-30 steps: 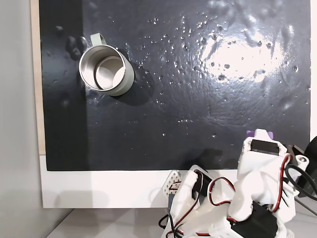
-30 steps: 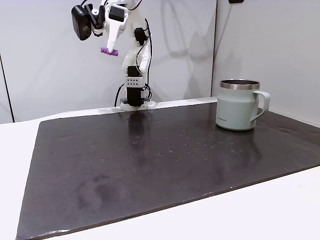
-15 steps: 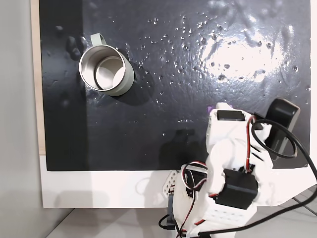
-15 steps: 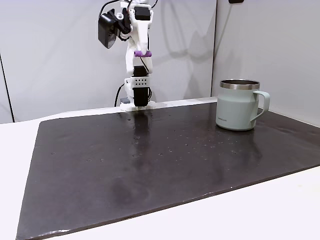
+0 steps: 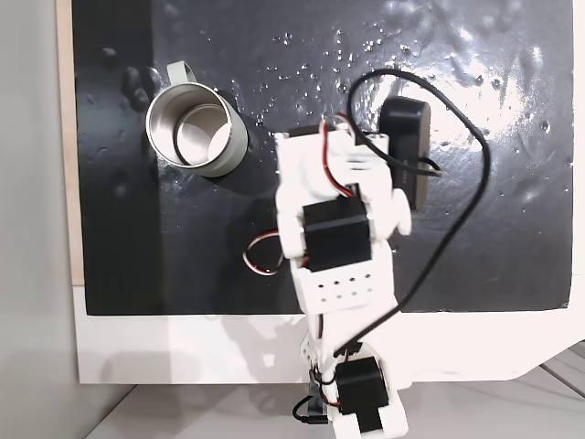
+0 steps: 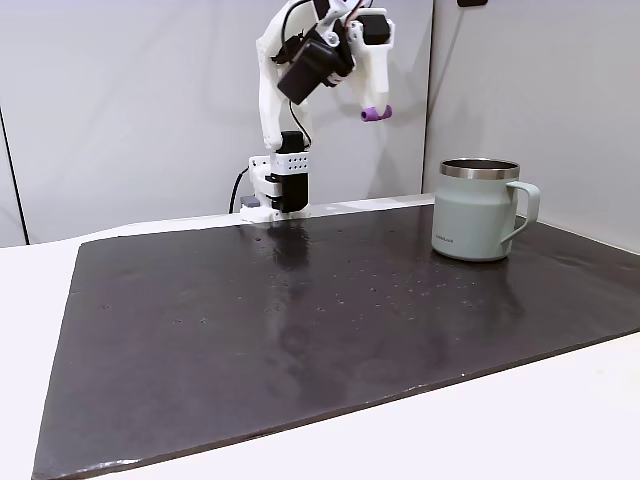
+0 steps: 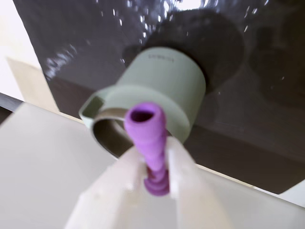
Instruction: Grasp a pengrip and put it in the cup.
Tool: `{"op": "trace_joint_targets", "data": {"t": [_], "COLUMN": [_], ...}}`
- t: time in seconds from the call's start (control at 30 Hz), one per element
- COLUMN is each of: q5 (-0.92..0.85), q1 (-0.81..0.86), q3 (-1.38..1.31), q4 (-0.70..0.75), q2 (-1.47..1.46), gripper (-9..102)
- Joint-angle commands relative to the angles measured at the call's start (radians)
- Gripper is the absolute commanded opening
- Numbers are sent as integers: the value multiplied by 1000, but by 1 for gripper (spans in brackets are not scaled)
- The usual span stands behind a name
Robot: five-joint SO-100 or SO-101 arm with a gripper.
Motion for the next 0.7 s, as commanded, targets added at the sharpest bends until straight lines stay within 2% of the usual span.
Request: {"op": "trace_joint_targets", "data": {"t": [0.0, 0.4, 0.67], "q5": [29, 49, 25], "q1": [-101, -313, -391], "q3": [-124, -436, -594], "q4": [14, 17, 18], "q2": [-55, -368, -499], "gripper": [0, 0, 0]}}
